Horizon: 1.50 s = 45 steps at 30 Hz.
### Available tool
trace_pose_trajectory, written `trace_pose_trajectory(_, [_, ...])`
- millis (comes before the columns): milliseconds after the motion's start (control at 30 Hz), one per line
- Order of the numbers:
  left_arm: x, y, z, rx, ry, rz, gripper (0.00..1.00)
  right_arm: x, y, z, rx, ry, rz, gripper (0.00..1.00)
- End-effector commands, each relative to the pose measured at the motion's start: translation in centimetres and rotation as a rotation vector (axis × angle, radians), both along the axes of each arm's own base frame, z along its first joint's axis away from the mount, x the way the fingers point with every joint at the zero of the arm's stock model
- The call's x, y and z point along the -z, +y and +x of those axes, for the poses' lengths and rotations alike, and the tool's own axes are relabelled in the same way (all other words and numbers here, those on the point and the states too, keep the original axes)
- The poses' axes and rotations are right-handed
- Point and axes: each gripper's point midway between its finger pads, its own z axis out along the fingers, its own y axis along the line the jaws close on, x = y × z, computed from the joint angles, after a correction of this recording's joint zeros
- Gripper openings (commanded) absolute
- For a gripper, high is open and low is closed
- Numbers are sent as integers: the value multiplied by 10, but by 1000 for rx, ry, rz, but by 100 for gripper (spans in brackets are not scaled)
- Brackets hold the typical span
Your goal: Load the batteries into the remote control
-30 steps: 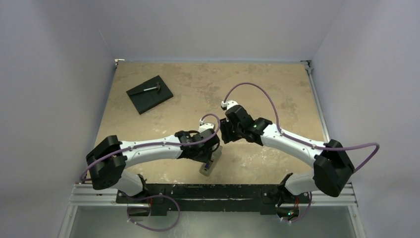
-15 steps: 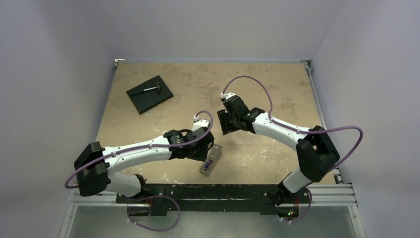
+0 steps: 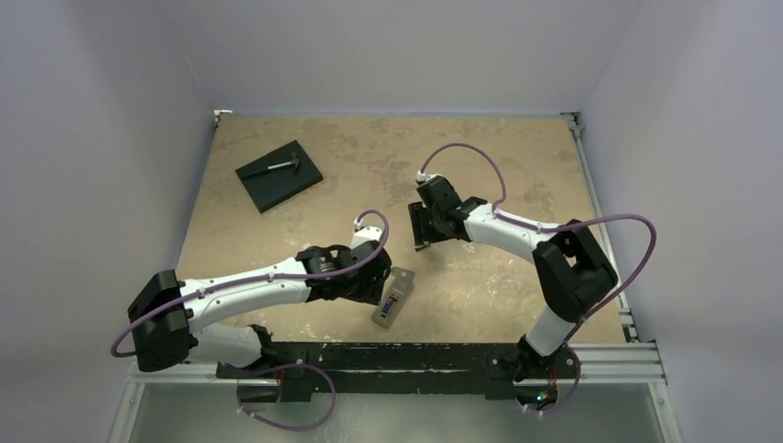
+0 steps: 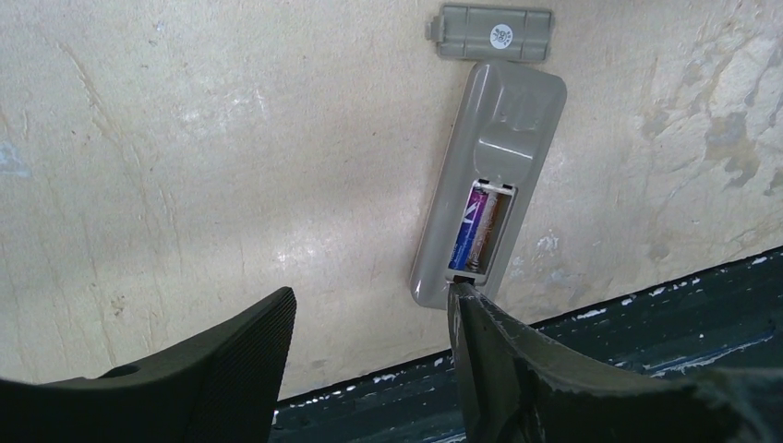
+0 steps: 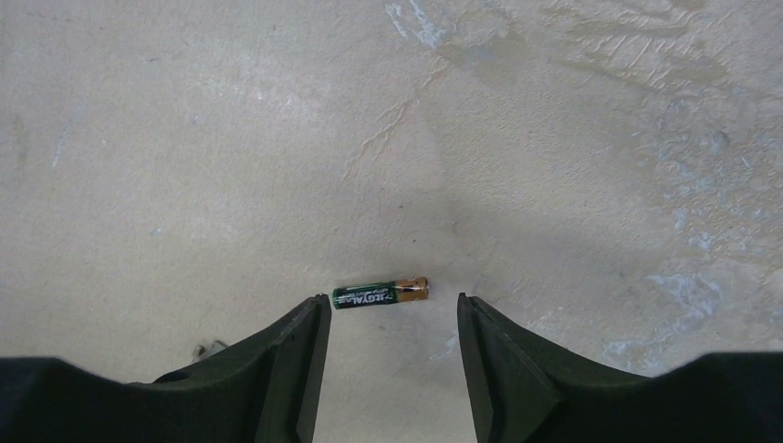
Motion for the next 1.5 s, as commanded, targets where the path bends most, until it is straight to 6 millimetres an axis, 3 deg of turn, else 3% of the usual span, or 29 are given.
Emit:
trace_pose_trajectory(0, [-5,-1,1,10,-24,-32,62,-8,8,18,-47,-33,33,60])
trace_pose_trajectory(333, [-1,0,1,32,-31,-25,63,-1,16,25,-169,-9,20,60])
trace_pose_trajectory(733, [4,0,1,50,-36,-19,63,22,24,2,-264,92,64,60])
trace_pose_trajectory(1467, [5,-9,3,68,-34,-28,63,39,-9,-39,-180,160,19,56])
